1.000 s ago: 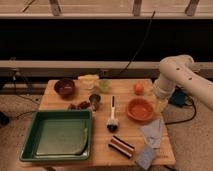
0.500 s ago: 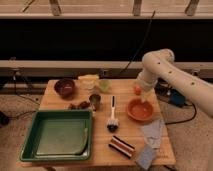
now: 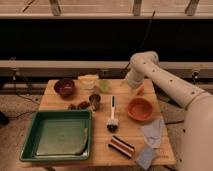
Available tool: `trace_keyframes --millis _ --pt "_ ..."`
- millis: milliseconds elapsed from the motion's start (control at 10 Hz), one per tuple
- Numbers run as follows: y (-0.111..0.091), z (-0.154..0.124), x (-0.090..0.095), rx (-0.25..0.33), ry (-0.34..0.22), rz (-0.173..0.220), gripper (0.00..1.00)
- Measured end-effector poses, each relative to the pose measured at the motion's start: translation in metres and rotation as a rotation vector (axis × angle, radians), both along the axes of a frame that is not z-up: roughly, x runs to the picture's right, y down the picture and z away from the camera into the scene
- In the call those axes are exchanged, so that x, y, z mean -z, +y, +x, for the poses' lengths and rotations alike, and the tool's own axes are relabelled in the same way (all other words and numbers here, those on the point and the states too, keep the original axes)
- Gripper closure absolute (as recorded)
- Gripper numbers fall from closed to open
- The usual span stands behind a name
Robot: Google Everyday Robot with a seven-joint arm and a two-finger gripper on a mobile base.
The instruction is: Place brush in red bowl
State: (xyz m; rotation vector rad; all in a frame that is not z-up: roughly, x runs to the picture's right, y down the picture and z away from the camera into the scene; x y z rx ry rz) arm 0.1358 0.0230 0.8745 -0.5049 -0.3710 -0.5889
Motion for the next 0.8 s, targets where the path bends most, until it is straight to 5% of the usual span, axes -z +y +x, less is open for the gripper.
trace_keyframes --millis 400,800 --pt "0.010 -0.008 -0.021 0.064 -0.051 -0.017 0.35" --pt "0.023 -0.017 -0.023 0.090 -0.093 -0.030 0.35"
